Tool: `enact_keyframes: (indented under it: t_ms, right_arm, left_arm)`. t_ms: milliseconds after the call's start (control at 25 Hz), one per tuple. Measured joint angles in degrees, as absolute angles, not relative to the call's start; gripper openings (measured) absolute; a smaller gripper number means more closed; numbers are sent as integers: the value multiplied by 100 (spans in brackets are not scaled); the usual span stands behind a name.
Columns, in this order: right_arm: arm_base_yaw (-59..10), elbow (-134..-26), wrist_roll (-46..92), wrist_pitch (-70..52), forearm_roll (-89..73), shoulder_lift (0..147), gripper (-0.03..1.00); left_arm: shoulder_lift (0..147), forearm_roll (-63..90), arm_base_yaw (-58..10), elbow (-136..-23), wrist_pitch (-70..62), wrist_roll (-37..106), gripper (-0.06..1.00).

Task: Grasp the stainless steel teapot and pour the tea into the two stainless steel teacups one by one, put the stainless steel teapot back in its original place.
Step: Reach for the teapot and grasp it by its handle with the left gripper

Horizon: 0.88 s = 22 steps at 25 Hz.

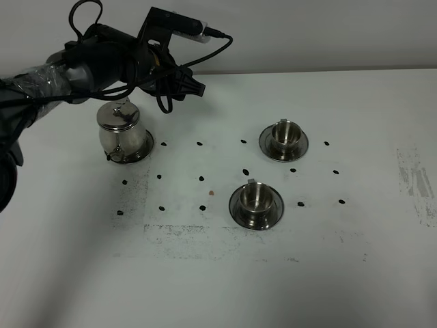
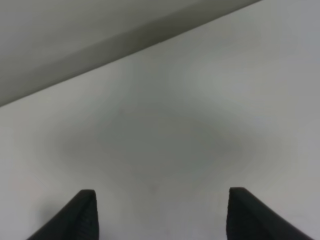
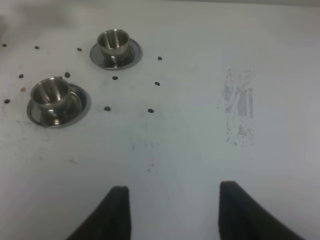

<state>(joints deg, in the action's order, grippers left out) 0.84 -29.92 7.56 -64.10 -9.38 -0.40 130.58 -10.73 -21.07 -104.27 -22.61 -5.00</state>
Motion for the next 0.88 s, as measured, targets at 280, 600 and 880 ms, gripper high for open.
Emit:
enact_keyframes:
  t_ms: [280, 600, 880]
  right_arm:
    - [84, -2992, 756, -6410, -938, -40, 39]
    - [84, -2992, 756, -6410, -938, -40, 39]
    - [84, -2992, 756, -6410, -938, -40, 39]
  left_arm:
    - [13287, -980, -1956, -10427, -2273, -506, 54]
    - [13306, -961, -1727, -10427, -2467, -579, 53]
    - [13306, -961, -1610, -10427, -2473, -590, 53]
